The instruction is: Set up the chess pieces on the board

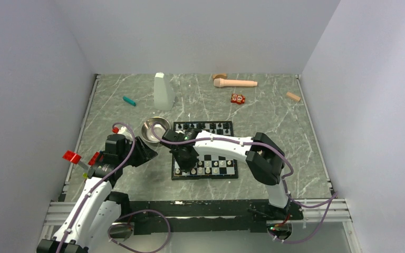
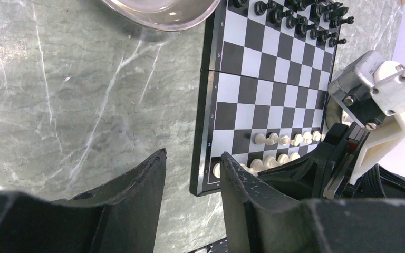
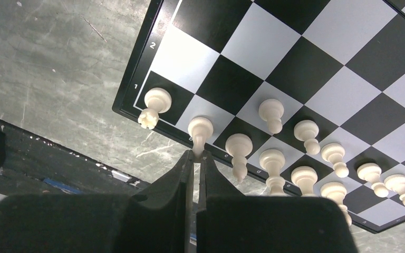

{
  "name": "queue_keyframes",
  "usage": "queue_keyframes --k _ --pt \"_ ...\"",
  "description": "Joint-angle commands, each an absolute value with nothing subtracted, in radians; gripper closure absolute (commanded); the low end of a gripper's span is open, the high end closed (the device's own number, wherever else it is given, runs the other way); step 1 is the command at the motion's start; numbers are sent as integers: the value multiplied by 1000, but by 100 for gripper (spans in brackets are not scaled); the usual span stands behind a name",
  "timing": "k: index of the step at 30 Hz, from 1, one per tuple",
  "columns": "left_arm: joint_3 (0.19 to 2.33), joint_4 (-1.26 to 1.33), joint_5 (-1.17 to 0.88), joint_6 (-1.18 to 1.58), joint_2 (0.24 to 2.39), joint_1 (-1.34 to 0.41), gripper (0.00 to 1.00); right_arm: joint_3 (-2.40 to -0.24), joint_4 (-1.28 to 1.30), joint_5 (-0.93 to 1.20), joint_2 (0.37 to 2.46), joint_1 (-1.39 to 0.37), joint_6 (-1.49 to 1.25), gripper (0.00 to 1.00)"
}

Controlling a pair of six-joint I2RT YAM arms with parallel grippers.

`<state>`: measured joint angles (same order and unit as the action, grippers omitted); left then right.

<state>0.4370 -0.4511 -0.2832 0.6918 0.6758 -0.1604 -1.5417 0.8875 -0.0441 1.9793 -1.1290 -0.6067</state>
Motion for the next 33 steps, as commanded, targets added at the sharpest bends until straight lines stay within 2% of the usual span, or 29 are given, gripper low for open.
queue_keyframes --k 1,8,15,19,28,33 --pt "436 -417 -297 675 660 -153 53 -1545 863 -65 1936 -1135 -630 100" --pt "433 -411 -302 678 664 -153 53 -1546 861 -61 1942 -1135 -632 99" --pt "432 -413 -299 677 659 -153 52 -1538 852 -62 1927 -1135 -633 75" --pt "431 -409 -302 678 660 -153 52 -1540 838 -56 1903 -1136 -635 66" --pt "442 -415 -297 673 663 -153 51 -1532 843 -177 1762 -1114 -672 62" --pt "445 -412 -300 672 671 -153 51 -1350 832 -227 1555 -950 -767 61"
